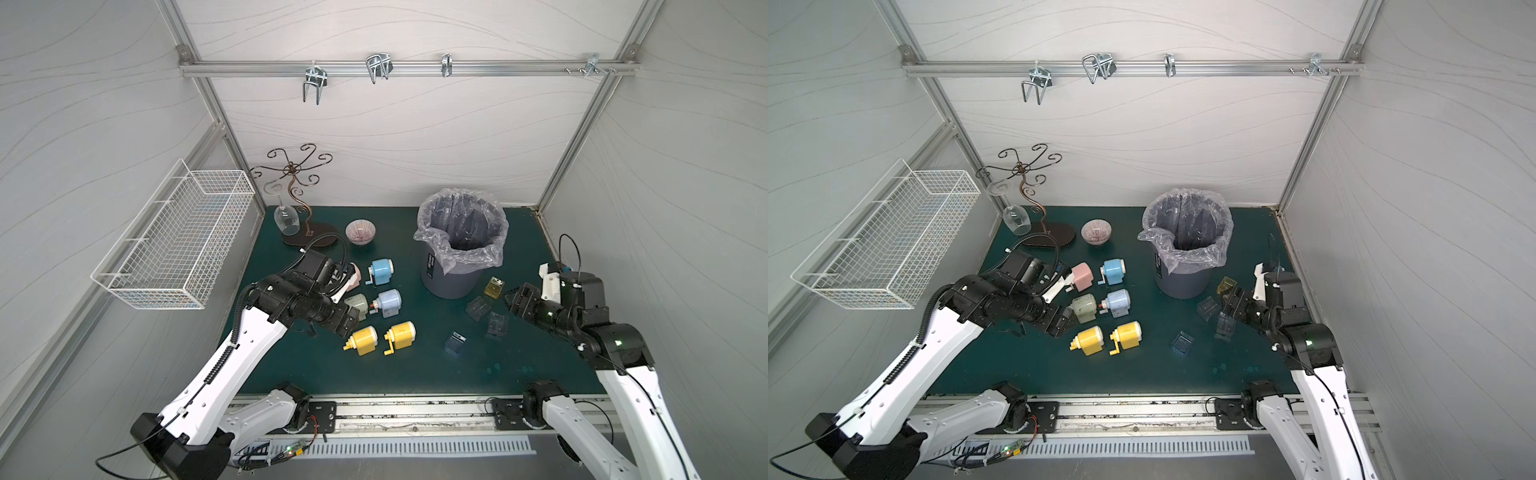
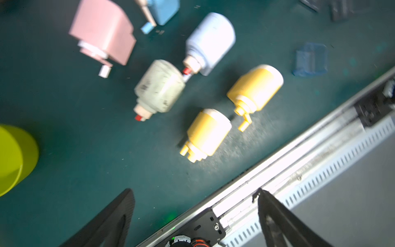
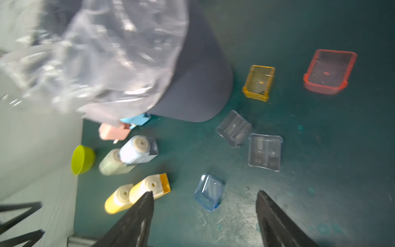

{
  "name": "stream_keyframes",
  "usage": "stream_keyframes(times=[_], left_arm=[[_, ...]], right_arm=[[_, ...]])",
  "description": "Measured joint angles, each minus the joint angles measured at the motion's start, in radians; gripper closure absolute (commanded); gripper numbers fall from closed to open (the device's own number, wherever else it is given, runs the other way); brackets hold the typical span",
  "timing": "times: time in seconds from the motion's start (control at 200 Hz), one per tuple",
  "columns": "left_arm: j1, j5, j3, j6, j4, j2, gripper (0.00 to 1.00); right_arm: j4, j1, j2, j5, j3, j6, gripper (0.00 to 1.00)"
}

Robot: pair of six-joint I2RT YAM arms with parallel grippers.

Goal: Take out the pencil sharpener tray and clean the shavings
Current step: Pick up the pencil sharpener from the center of the board.

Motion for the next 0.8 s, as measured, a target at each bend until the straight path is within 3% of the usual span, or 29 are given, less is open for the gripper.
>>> stream_keyframes(times=[0.175,0.375,0.8], left_arm=[[-0.043,0.039,-0.023,0.194,-0.005,-0.001,0.06],[-0.070,0.041,-0.182,0.392,0.026,0.074,0.11],[-0.137,0.058,-0.276,0.465,0.215,0.106,0.11]], right_arm=[[0.008,0.045,-0.003,0.020,0.002,-0.065,0.21],[0.002,0.063,-0.030,0.096,0.046,-0.113,0.19],[-0.012,0.069,-0.068,0.159,0.028,-0.129,0.19]])
